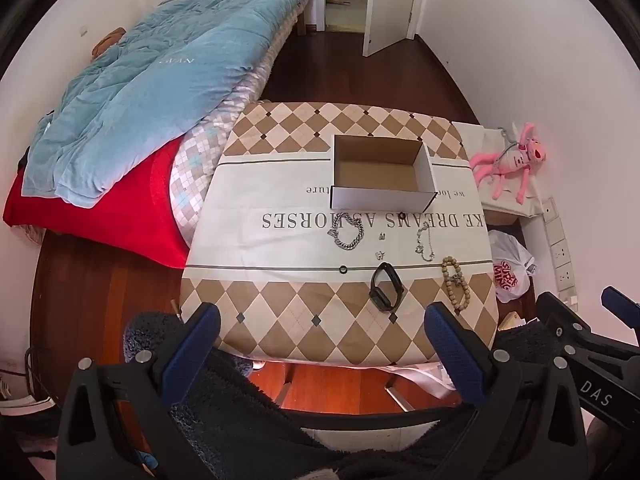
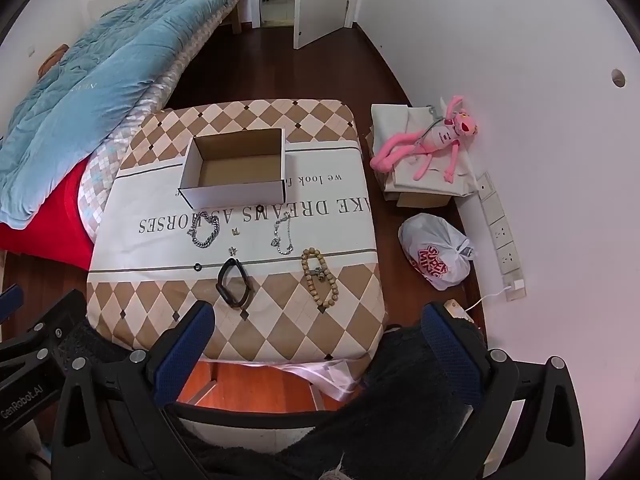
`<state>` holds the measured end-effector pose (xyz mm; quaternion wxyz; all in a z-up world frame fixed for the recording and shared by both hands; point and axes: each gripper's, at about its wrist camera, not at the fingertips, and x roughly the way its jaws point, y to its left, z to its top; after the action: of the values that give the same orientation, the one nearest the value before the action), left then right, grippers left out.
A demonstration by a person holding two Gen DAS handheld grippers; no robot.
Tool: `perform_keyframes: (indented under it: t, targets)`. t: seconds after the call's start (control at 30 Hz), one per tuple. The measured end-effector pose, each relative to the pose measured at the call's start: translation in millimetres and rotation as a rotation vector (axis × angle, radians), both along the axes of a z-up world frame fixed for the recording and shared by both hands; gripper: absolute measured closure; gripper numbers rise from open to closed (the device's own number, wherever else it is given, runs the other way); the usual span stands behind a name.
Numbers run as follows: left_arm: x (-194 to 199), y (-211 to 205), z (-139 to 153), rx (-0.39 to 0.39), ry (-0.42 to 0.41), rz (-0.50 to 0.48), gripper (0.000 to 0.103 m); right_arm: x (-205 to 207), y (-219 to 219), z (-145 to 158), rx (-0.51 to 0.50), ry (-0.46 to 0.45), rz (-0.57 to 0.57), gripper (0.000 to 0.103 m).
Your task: Organize jewelry
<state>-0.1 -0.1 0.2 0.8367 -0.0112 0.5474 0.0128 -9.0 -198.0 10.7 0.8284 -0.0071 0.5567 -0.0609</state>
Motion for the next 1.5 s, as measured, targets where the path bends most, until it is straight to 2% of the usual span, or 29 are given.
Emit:
perform_keyframes:
  t: [0.73, 1.1, 1.5]
  targets:
    - [2.6, -1.3, 2.9, 0.005, -0.006, -0.001, 0.0, -2.4, -2.2, 2.1, -0.007, -0.007, -0.002, 0.0]
    - [3.8, -11.2, 5.4, 0.013, -0.008, -0.008, 0.0, 1.2, -7.0, 13.5, -0.005, -0.012, -0.002, 0.0]
    - [3.5, -11.6, 4.9, 0.011, -0.009, -0.009, 0.0, 0.1, -6.5, 10.1, -0.005, -0.017, -0.003, 0.0]
